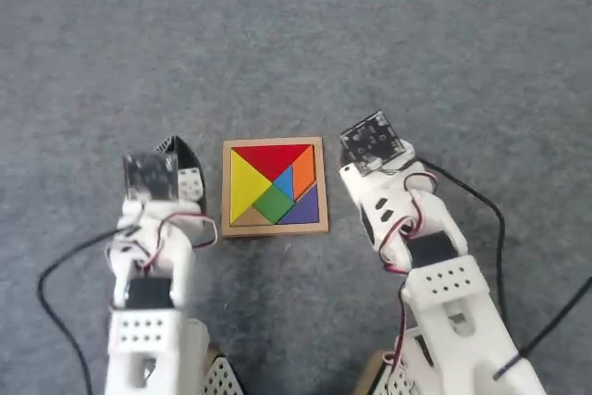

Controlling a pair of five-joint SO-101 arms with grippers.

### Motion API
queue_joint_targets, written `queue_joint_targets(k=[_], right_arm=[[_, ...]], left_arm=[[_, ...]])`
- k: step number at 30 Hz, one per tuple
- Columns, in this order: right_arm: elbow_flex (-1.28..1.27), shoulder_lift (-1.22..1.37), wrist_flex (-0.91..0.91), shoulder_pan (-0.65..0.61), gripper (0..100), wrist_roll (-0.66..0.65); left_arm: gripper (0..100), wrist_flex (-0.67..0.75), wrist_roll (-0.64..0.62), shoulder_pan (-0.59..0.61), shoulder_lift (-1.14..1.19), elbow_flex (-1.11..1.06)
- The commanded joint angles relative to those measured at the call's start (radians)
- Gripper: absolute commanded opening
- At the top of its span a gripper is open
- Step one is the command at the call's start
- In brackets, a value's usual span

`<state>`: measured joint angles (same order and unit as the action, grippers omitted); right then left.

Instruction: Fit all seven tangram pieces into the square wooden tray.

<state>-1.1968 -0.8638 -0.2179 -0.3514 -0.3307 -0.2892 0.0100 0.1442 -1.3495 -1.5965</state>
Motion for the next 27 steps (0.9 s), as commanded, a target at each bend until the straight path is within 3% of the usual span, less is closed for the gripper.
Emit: queue_joint_targets(k=[1, 8, 17, 27], right_arm=[[0.011, -0.120, -0.071, 0.019, 0.9, -0.002], [-0.005, -0.449, -0.410, 0.019, 0.9, 0.000], [-0.308, -0.967, -0.622, 0.016, 1.1, -0.006], [-0.460, -0.951, -0.707, 0.031, 1.1, -0.009]], left_arm=[[1, 0.034, 0.043, 0.000, -0.199, -0.081], [2, -0.270, 0.035, 0.018, -0.465, -0.088], [2, -0.609, 0.041, 0.018, -0.466, -0.087], [2, -0.971, 0.040, 0.017, -0.466, -0.087]])
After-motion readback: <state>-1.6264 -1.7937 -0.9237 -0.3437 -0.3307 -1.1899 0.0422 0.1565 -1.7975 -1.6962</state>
